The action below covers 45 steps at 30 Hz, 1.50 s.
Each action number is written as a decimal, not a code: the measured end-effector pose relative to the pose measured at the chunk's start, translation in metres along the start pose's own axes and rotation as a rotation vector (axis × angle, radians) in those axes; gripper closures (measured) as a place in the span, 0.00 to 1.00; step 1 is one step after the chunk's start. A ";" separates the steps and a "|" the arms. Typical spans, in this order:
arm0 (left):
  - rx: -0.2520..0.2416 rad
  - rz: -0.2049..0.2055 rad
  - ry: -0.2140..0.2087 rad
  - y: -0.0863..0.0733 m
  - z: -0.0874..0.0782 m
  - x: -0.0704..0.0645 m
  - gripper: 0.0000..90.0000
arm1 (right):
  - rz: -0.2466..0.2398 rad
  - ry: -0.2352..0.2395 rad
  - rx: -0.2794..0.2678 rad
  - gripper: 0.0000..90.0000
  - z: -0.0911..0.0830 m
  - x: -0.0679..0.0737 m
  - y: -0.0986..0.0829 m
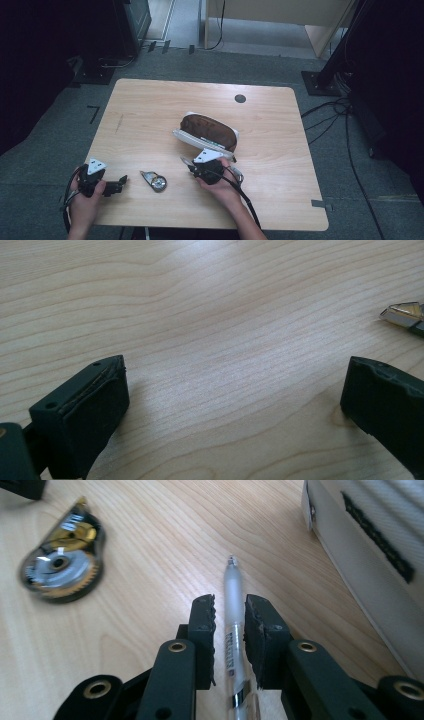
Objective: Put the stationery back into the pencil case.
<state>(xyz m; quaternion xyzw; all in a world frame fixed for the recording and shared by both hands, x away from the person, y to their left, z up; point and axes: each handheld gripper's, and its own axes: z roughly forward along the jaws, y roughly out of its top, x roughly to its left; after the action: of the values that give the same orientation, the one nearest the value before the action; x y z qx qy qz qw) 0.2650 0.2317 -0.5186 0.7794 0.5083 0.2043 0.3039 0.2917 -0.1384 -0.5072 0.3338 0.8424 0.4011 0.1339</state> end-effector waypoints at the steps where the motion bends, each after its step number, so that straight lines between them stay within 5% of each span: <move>1: 0.000 0.000 0.000 0.000 0.000 0.000 0.00 | -0.001 -0.002 0.003 0.83 0.002 0.000 0.000; 7: 0.000 0.001 -0.001 0.000 0.000 0.000 0.00 | 0.045 -0.008 0.023 0.88 0.010 -0.002 -0.001; 27: 0.001 0.003 -0.001 0.000 0.000 0.000 0.00 | -0.001 -0.016 0.023 0.89 0.014 0.004 -0.002; 45: 0.001 0.003 -0.001 0.000 0.000 0.000 0.00 | 0.016 -0.006 -0.074 0.90 -0.024 -0.001 0.013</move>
<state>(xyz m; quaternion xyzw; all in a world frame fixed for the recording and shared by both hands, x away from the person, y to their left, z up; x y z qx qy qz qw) 0.2649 0.2316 -0.5186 0.7804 0.5072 0.2041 0.3036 0.2861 -0.1470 -0.4814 0.3367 0.8239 0.4319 0.1456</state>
